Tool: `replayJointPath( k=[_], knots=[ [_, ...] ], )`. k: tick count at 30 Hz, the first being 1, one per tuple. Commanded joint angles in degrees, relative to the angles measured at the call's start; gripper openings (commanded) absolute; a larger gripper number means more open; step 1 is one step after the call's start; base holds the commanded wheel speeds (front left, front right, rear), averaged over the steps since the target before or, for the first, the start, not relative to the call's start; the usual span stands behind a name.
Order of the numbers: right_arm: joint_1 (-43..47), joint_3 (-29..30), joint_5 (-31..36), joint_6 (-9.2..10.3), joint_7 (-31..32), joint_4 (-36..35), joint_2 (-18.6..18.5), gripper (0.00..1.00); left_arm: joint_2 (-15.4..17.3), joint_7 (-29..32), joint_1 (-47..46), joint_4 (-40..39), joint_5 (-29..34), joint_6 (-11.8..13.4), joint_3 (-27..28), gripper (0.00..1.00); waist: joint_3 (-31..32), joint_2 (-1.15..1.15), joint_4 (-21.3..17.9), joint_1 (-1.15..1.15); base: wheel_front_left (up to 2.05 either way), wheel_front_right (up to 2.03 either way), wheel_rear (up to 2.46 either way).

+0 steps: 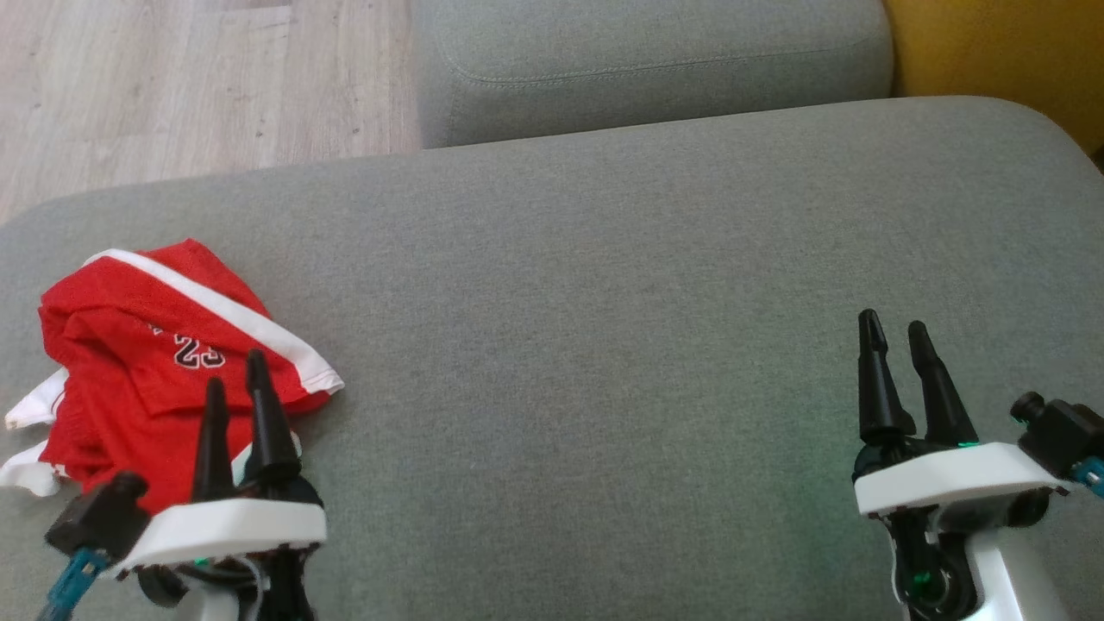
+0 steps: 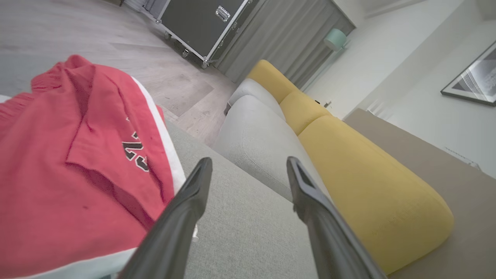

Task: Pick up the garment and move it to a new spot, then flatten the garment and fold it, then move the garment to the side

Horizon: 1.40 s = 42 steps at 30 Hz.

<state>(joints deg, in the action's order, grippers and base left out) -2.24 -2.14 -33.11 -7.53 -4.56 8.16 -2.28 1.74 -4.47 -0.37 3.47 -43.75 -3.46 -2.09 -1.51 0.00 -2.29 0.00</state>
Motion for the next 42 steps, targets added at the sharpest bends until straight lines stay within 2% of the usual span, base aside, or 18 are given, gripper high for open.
replayJointPath(
  k=[1, 9, 24, 37, 42],
  knots=[
    [-3.3, -1.0, 2.6, 0.02, -0.9, -2.2, -0.4, 1.00, 0.9, -0.8, -2.6, -2.6, 2.5, 0.5, 0.2, 1.00, 0.0, 0.00, -0.1, 0.00, 0.00, 0.00, 0.00],
    [-3.7, -0.9, 10.0, 0.03, -2.2, -1.2, -0.4, 1.00, 3.5, -2.2, -2.5, -1.1, 11.4, 2.3, -4.1, 1.00, 0.2, 0.00, -0.5, 0.00, 0.00, 0.00, 0.00],
    [-4.1, -3.0, 22.4, 0.03, -4.6, -1.7, -0.5, 1.00, 6.6, -4.6, -2.9, 1.5, 20.6, 7.2, -10.2, 1.00, 0.6, 0.00, -0.9, 0.00, 0.00, 0.00, 0.00],
    [-4.5, -4.4, 34.7, 0.04, -6.8, -2.5, -0.5, 1.00, 9.8, -6.8, -3.6, 0.9, 30.7, 12.7, -15.4, 1.00, 0.7, 0.00, -1.1, 0.00, 0.00, 0.00, 0.00],
    [-4.5, -4.6, 35.7, 0.04, -7.6, -2.7, -0.5, 1.00, 9.7, -7.7, -3.5, -0.5, 31.3, 13.8, -16.2, 1.00, 0.5, 0.00, -1.1, 0.00, 0.00, 0.00, 0.00]
  ],
)
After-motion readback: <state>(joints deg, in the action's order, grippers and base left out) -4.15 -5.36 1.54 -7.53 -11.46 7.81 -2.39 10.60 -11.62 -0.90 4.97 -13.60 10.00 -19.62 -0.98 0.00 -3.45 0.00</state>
